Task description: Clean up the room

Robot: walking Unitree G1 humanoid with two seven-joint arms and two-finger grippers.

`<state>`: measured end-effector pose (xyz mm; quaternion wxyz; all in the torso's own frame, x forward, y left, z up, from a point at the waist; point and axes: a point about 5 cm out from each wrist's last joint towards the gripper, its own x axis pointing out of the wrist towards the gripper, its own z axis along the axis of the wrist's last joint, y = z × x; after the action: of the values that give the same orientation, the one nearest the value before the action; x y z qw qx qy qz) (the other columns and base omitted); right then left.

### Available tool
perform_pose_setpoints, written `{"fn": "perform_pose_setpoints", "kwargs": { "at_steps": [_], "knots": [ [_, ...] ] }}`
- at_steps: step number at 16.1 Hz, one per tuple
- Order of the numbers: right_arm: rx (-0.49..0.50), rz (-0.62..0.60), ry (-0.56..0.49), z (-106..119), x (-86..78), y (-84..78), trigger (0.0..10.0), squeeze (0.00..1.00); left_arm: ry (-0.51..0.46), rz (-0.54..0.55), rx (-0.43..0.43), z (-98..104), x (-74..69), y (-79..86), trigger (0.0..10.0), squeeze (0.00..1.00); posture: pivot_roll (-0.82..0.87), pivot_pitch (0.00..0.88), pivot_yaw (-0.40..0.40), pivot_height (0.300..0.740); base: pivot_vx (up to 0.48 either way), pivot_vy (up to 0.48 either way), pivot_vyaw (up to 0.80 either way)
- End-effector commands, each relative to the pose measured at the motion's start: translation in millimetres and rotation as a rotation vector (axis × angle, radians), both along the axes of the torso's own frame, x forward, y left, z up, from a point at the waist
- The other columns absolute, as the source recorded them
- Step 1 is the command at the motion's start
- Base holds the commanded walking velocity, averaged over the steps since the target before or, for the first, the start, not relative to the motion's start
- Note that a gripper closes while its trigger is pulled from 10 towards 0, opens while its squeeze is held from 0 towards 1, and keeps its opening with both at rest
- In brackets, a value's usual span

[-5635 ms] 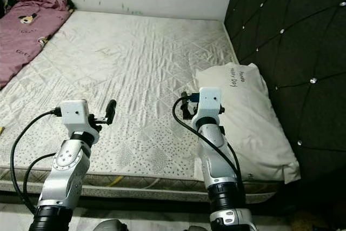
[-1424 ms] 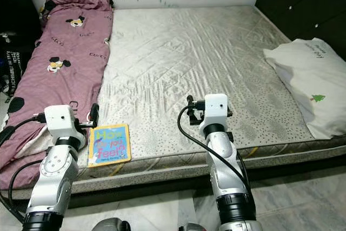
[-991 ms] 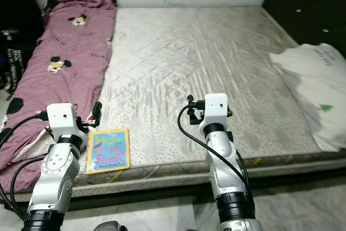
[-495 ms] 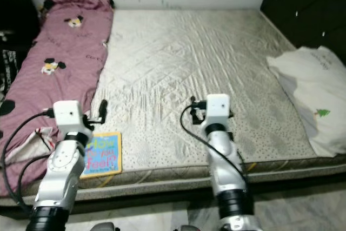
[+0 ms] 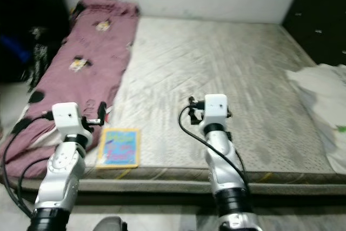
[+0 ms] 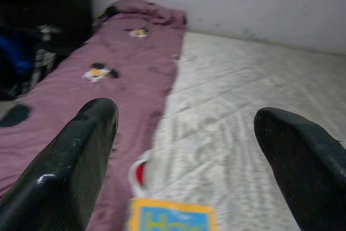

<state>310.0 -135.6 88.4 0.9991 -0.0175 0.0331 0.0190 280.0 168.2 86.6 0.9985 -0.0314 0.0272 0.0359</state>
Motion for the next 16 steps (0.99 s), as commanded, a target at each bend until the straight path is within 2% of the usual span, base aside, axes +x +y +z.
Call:
{"fn": "perform_pose_setpoints", "kwargs": {
  "at_steps": [1,16],
  "knots": [
    [-0.003,0.013,-0.009,2.2,2.8,2.0,10.0,0.0,0.001,0.01,-0.003,1.0,0.1,2.5,10.0,0.0,0.04,0.0,-0.041,0.74,0.0,0.48,0.0],
    [-0.014,0.025,-0.018,4.2,4.9,0.9,10.0,0.0,0.003,0.044,-0.016,2.4,1.1,5.8,10.0,0.0,0.04,0.0,-0.049,0.74,0.0,0.48,0.0]
  ]
}}
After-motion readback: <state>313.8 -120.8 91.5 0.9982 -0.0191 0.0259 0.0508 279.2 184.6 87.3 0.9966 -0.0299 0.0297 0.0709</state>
